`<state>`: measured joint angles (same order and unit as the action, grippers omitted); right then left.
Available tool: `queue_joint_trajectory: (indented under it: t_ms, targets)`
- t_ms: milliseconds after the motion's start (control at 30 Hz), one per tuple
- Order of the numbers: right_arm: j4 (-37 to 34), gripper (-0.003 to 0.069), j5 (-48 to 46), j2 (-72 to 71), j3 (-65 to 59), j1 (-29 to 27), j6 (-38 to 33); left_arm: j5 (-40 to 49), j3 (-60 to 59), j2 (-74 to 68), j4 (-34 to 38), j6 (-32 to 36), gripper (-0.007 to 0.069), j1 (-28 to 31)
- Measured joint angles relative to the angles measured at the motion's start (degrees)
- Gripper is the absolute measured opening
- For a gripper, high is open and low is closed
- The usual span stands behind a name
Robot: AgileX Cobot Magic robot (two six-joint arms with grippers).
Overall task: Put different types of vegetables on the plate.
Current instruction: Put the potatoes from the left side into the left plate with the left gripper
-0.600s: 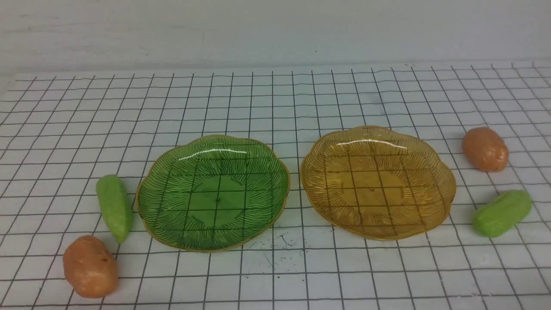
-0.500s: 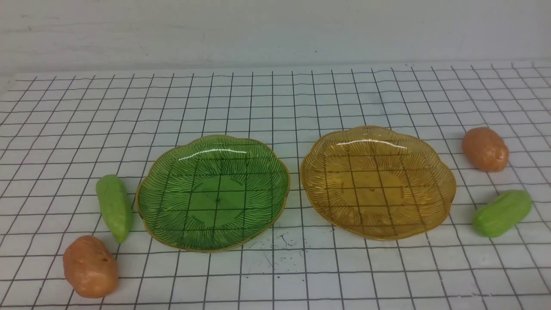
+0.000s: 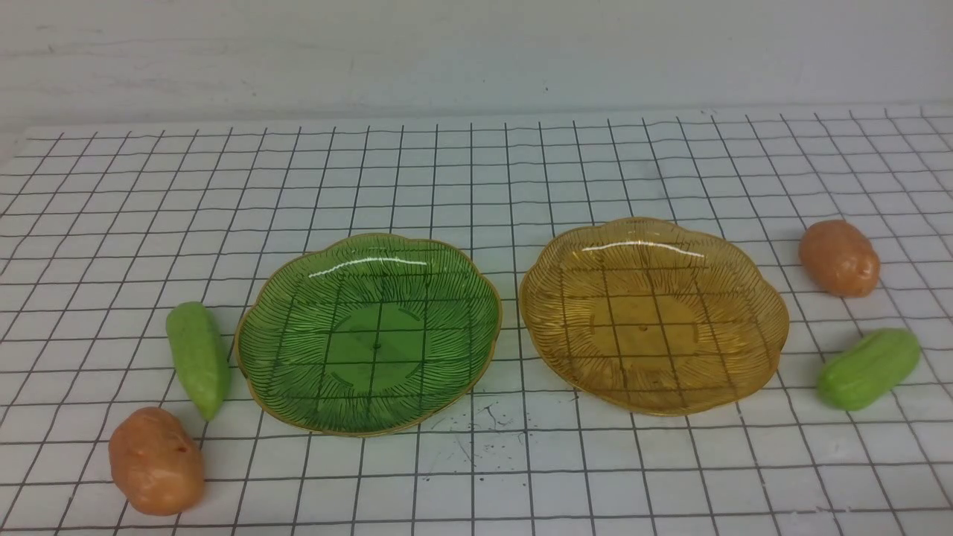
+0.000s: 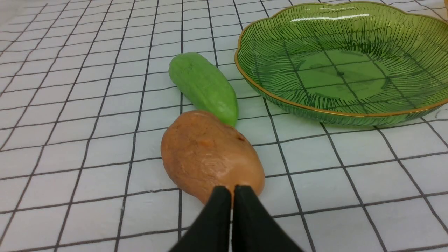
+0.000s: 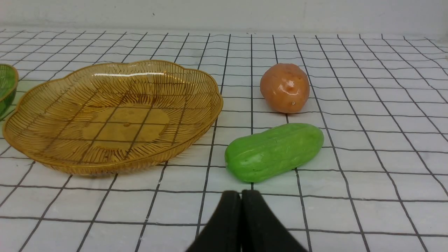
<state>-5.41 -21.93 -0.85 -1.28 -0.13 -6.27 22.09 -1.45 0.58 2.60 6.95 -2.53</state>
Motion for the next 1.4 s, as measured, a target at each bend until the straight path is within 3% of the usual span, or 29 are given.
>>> queue_joint_trajectory:
  t_ms: [533, 1033, 1167, 1300, 1400]
  targets:
    - [0.0, -0.0014, 0.0, 0.0, 0.0, 0.0, 0.0, -1.42, -0.12, 0.0, 0.01, -0.31, -0.0008, 0.0]
    - [0.0, -0.0014, 0.0, 0.0, 0.0, 0.0, 0.0, -33.45, -0.19, 0.0, 23.54, -11.78, -0.0008, 0.0]
    - [0.0, -0.0014, 0.0, 0.0, 0.0, 0.0, 0.0, -39.82, -0.1, 0.0, 26.63, -13.5, -0.0008, 0.0]
    - [-0.82, -0.0014, 0.0, 0.0, 0.0, 0.0, 0.05, -38.84, 6.84, 0.0, 26.77, -13.27, -0.0008, 0.0]
    - [-6.62, -0.0014, 0.68, 0.0, -0.07, 0.0, 1.68, -32.29, 15.99, -1.92, 25.28, -11.39, -0.0008, 0.0]
